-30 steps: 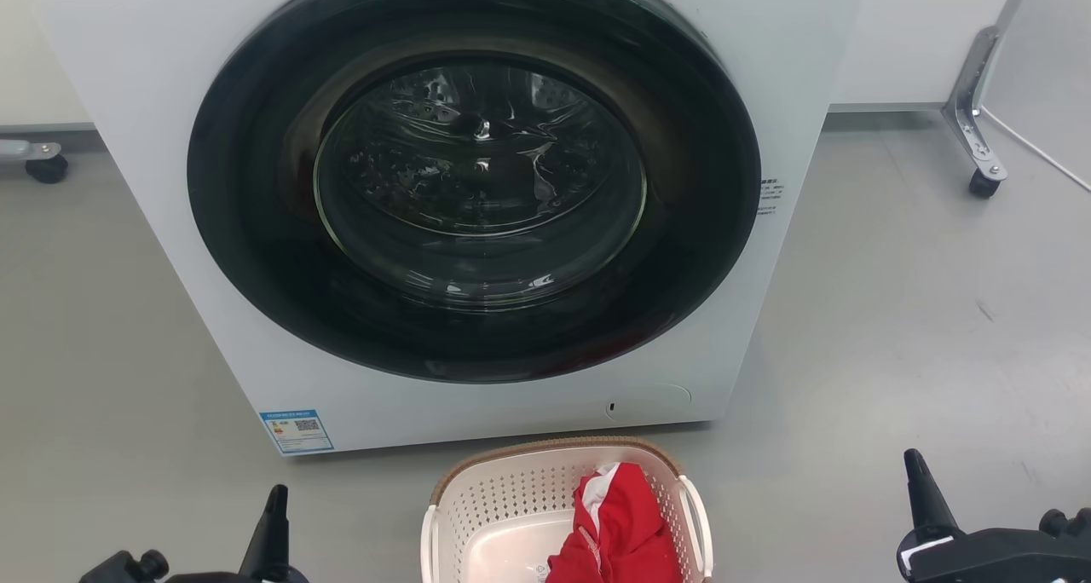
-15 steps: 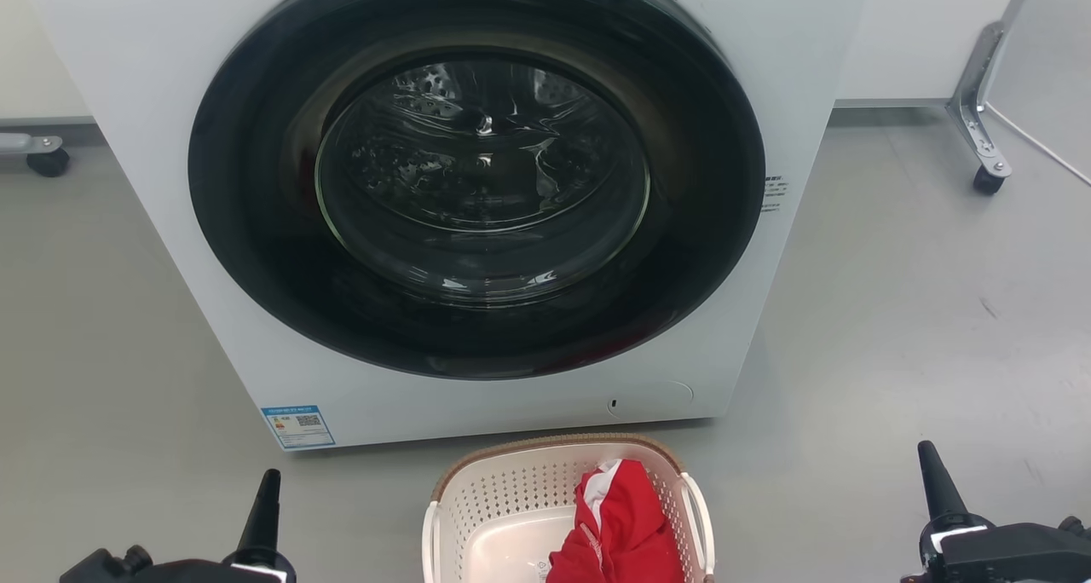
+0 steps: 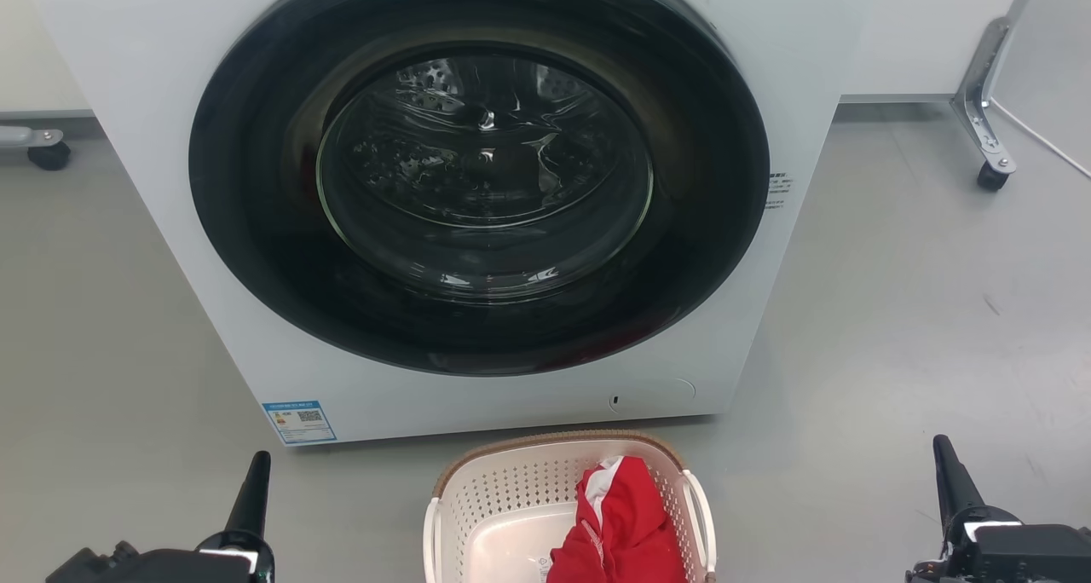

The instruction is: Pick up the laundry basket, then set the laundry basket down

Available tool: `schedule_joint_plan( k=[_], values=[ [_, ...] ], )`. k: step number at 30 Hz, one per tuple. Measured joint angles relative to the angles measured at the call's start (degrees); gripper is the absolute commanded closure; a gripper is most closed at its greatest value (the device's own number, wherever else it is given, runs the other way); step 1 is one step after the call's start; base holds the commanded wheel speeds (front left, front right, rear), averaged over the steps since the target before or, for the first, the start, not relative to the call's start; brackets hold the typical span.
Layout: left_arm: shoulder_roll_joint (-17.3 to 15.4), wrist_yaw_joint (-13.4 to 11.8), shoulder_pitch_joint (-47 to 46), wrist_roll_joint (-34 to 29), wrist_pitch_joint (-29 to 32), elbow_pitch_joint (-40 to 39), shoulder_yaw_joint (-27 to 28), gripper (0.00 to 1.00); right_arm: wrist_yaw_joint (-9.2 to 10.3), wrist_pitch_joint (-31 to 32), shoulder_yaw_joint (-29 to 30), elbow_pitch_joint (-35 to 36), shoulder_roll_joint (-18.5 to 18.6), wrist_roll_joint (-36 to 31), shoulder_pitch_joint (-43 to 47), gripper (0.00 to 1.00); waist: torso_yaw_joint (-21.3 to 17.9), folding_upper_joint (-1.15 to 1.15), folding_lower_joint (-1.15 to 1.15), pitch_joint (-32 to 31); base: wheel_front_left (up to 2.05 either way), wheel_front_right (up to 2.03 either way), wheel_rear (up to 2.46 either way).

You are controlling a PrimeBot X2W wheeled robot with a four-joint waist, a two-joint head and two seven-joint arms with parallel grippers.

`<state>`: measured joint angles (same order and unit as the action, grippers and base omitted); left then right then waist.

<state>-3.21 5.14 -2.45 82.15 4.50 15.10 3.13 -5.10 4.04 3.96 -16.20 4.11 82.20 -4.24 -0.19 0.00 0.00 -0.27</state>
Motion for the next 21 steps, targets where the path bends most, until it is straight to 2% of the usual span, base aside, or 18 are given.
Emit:
schedule_joint_plan(
  k=[13,21],
  values=[
    [0.73,1.51,-1.86,8.77,1.97,1.59,2.05,1.0,-1.55,2.46,3.56,-0.87,-1.55,9.13,-0.43,1.0,0.19,0.0,0.0,0.37,0.0,0.0,0.0],
    [0.81,1.92,-2.11,9.55,1.98,1.62,2.09,1.0,-1.72,2.46,3.69,-0.9,-1.62,9.22,-1.07,1.0,0.19,0.0,0.0,0.37,0.0,0.0,0.0]
  ],
)
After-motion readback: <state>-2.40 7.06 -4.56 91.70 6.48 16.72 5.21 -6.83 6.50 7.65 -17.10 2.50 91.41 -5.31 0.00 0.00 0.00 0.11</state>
